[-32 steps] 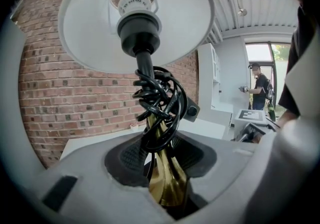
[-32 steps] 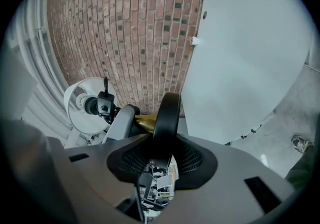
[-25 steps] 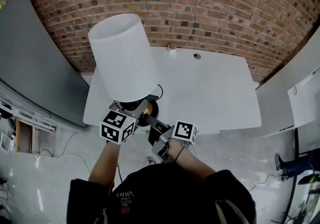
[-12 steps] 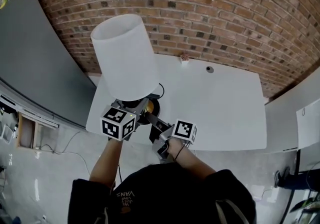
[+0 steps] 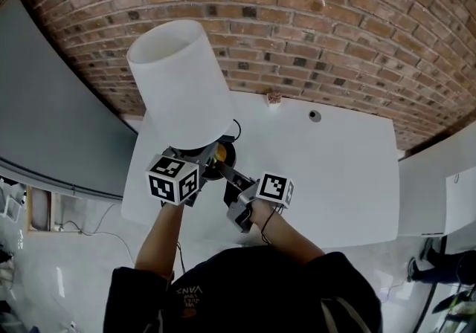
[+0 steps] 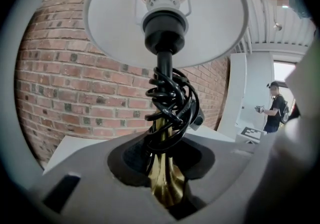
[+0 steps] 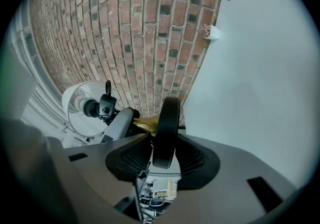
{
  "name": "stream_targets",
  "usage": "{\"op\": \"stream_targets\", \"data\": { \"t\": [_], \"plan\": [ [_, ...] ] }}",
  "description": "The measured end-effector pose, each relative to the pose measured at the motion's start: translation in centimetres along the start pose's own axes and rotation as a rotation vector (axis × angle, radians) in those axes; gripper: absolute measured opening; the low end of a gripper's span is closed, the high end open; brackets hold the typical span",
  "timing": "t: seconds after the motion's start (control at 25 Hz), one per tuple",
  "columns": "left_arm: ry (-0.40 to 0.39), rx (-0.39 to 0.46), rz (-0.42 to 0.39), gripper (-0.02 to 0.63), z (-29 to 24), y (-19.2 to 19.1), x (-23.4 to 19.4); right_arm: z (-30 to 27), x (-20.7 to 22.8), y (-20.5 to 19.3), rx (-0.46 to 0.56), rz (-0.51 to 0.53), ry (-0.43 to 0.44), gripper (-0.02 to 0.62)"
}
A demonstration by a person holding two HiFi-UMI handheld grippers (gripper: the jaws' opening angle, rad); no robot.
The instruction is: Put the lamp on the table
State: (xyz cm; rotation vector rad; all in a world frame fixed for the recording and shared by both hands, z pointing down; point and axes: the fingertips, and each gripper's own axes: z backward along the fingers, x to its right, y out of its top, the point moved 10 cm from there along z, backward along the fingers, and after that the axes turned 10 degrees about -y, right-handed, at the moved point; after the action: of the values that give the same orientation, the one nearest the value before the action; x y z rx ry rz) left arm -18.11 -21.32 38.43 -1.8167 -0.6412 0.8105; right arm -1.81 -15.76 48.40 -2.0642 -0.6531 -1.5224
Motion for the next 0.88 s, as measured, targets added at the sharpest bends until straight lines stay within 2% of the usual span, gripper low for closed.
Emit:
{"op": "stream_targets", "data": {
  "t": [0.36, 0.56, 0.88],
  "plan": [
    [0.066, -0.058, 0.007, 0.11, -5.6, 0.0, -5.8, 0.2, 2.5, 6.7, 0.089, 0.068, -0.087, 0.132],
    [0.073, -0.061, 0.06, 0.11, -8.9, -1.3, -8.8, 1.4, 4.3, 8.8, 0.14, 0.076, -0.135, 0.126],
    [0.128, -0.067, 0.075, 0.109, -13.5, -3.6, -12.2, 3.0, 6.0, 11.2, 0.178, 0.101, -0.13, 0.092]
  ]
}}
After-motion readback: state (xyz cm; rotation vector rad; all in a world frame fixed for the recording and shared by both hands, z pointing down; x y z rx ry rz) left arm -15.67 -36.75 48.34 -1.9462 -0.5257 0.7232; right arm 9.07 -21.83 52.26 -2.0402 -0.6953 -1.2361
